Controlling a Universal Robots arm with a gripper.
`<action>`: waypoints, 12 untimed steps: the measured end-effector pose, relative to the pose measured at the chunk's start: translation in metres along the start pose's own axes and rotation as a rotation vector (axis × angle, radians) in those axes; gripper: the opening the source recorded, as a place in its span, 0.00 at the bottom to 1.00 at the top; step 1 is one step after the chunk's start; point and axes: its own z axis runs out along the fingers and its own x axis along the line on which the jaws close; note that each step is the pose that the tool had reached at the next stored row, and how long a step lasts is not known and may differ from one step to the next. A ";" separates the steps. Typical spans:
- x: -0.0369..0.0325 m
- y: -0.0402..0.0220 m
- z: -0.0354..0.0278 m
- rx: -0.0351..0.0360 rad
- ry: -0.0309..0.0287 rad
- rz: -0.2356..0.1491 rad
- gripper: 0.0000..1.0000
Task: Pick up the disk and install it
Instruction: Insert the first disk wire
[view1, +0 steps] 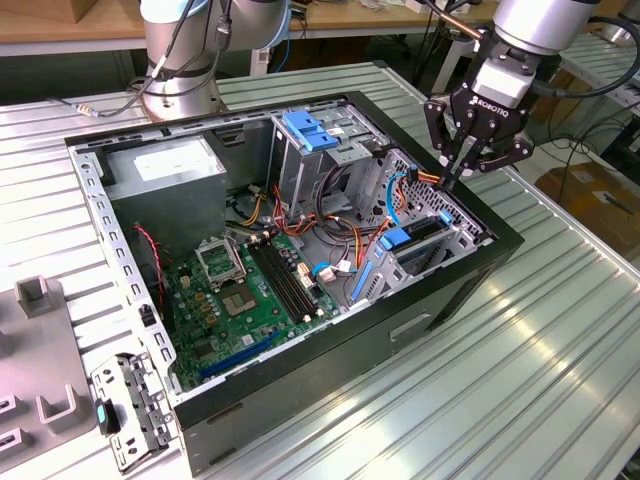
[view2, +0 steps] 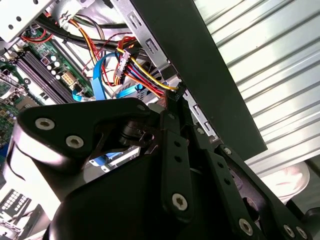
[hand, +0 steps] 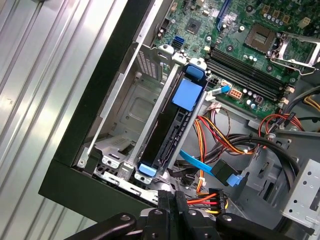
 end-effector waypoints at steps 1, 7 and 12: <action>0.0000 0.0000 0.0000 0.0000 0.0000 0.000 0.16; 0.0000 0.0000 0.0000 -0.0001 0.0000 0.005 0.16; 0.0000 0.0000 0.0000 -0.0001 -0.0001 0.007 0.16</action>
